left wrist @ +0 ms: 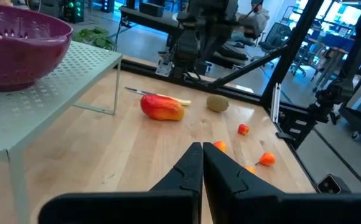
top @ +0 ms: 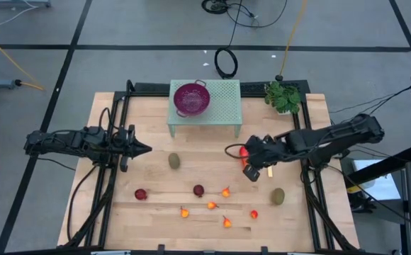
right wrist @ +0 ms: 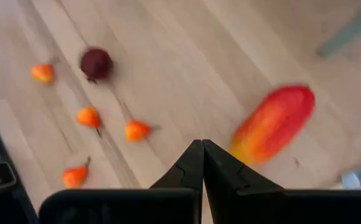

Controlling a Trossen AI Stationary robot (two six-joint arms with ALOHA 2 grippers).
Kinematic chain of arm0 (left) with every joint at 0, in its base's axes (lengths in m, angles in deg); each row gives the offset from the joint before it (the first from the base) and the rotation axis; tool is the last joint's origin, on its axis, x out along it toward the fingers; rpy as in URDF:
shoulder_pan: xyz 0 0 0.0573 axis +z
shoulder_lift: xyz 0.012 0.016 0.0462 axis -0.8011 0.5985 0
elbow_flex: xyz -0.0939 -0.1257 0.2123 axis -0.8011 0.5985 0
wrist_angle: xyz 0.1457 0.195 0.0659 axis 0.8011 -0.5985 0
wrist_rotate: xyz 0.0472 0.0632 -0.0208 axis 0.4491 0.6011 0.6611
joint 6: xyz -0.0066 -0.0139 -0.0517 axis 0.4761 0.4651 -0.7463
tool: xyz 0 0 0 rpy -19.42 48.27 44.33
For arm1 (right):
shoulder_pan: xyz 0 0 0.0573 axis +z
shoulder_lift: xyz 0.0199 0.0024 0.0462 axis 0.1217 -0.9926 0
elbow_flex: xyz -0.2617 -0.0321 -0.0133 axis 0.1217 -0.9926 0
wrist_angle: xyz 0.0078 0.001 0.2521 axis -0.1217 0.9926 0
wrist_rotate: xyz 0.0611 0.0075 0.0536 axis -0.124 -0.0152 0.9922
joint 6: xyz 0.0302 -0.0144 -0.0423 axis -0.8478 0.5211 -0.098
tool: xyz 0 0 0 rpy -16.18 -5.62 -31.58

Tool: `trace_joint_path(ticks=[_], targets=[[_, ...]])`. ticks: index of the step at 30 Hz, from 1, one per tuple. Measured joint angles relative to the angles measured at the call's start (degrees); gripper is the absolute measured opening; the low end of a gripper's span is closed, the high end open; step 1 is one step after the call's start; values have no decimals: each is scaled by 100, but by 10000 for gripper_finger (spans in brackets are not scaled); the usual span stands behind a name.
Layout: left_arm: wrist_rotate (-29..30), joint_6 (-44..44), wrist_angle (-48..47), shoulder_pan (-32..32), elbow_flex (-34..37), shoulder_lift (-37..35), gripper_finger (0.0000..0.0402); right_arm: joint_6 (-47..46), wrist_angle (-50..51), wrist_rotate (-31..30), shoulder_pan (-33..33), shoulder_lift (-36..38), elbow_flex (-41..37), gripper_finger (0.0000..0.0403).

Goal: Pick & Place Fruit
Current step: Put the mango into the violet strainer bowl on the shelf

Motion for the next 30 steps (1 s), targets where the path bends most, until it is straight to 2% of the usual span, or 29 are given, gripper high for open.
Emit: trace_joint_path(ticks=[4,10,14,19,27,30], targets=[[0,53,100,2,0,0,2,-261,355,10,-124,-315,218,0],[7,208,96,2,0,0,11,-778,418,309,-216,-645,270,0],[-71,219,109,1,0,0,2,-1161,535,306,-216,-768,271,0],[-133,203,109,-1,0,0,13,-1507,759,293,-220,-821,270,0],[-131,192,112,0,0,0,2,-1217,734,284,-223,-782,270,1],[-131,138,114,-1,0,0,10,-1092,740,275,-265,-789,269,8]])
